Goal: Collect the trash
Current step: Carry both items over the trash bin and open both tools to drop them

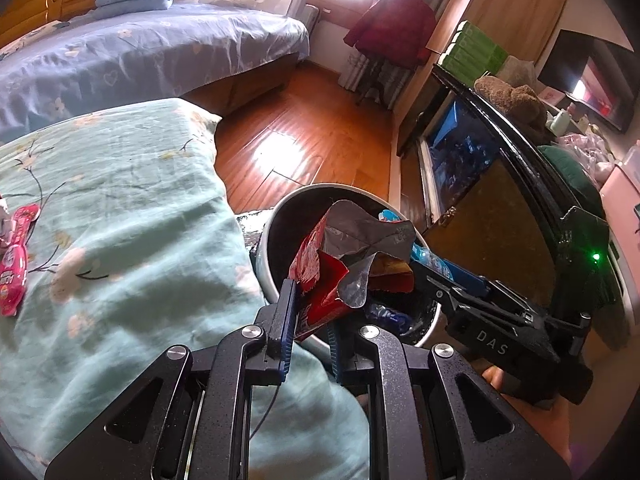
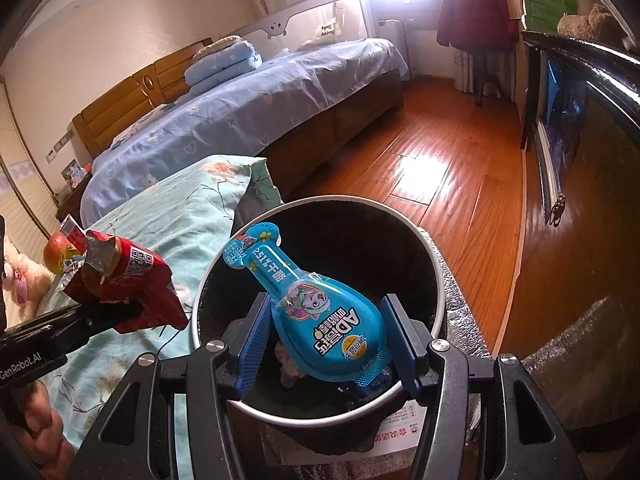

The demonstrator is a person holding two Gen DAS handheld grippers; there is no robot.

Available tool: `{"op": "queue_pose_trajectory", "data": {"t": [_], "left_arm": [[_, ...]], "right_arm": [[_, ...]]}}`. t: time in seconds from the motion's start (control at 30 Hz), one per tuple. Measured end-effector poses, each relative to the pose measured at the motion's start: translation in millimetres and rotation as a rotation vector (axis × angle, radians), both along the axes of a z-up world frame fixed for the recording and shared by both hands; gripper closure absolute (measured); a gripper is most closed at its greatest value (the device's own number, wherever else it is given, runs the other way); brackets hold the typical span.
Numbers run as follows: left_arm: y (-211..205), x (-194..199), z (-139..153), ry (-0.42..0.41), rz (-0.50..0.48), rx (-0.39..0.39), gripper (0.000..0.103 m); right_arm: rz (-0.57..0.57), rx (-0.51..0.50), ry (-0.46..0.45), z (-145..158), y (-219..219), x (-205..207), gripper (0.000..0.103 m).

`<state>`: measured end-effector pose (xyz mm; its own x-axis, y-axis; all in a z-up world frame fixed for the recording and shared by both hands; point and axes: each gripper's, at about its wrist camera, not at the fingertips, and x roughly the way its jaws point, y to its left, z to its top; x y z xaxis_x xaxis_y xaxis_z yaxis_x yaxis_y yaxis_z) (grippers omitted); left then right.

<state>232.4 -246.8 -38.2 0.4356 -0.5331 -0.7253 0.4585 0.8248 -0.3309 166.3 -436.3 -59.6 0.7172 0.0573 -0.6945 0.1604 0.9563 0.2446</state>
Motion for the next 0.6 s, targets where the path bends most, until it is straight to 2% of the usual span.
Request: {"op": "queue_pose_trajectory", "data": {"t": [0.33,0.43,0.5,0.6], "left_arm": [[-10.6,5.6,-7.3,0.012,-0.011,-0.001,0.087],[-11.2,5.2,-9.4,0.019,-0.018,-0.005,0.076],[-10.0,4.2,-9.5,0.018,-0.018,-0.008,0.063],[-5.1,1.7,-8.2,0.013,-0.012,-0.013,0.052]], "right_arm": [[0.004,-0.012,0.022,-2.8,-7.0,11.5,0.046],[0.002,-0.019,0.023,-3.0,-8.6,13.0,0.046],[0.001,-0.023,0.027,-3.0,-9.4,14.5,0.045],[-0.009,-0.011,0.031,-3.4,-12.9,16.3,0.043]]}}
